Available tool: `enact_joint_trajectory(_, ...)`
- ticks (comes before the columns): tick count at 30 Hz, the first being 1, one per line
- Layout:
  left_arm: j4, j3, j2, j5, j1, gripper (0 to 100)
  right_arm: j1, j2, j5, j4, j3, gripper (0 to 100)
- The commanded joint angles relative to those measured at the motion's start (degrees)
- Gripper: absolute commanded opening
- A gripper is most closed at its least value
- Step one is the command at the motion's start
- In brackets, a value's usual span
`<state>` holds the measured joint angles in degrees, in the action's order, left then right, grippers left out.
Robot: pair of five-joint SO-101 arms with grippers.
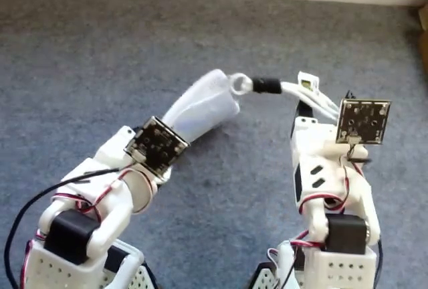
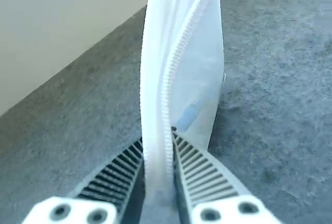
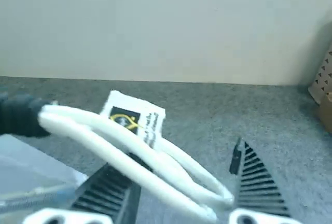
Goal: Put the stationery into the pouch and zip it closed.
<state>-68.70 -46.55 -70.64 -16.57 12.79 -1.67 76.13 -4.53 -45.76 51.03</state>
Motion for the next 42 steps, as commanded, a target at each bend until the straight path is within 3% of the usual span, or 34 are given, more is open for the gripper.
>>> enact_joint_trajectory(1, 4.7, 1.3, 0.0, -3.8, -4.7, 1, 2.8, 0.9, 0.1, -6.5, -6.8, 22.5)
enact_joint_trajectory(9, 17.8, 1.0, 0.0, -8.1, -10.1, 1, 3.4, 0.9, 0.1, -20.3, -8.7, 22.5)
enact_joint_trajectory(15, 27.3, -2.5, 0.0, -12.1, -10.4, 1, 3.3, 0.9, 0.4, -26.6, -8.3, 22.5)
enact_joint_trajectory(24, 29.3, -13.0, 0.0, -11.6, -7.0, 1, 3.1, 0.9, 0.4, -26.2, -4.5, 22.5)
enact_joint_trajectory(28, 21.9, -12.4, 0.0, -10.2, -3.6, 3, 3.1, 0.9, 0.4, -26.2, -3.3, 22.5)
enact_joint_trajectory(32, 9.0, -7.3, 0.0, -9.8, 1.4, 17, 3.1, 0.9, 0.4, -26.2, -3.1, 22.5)
enact_joint_trajectory(42, -12.0, 10.2, 0.0, -5.4, 12.4, 19, 3.0, 0.9, 0.5, -26.8, -3.1, 22.5)
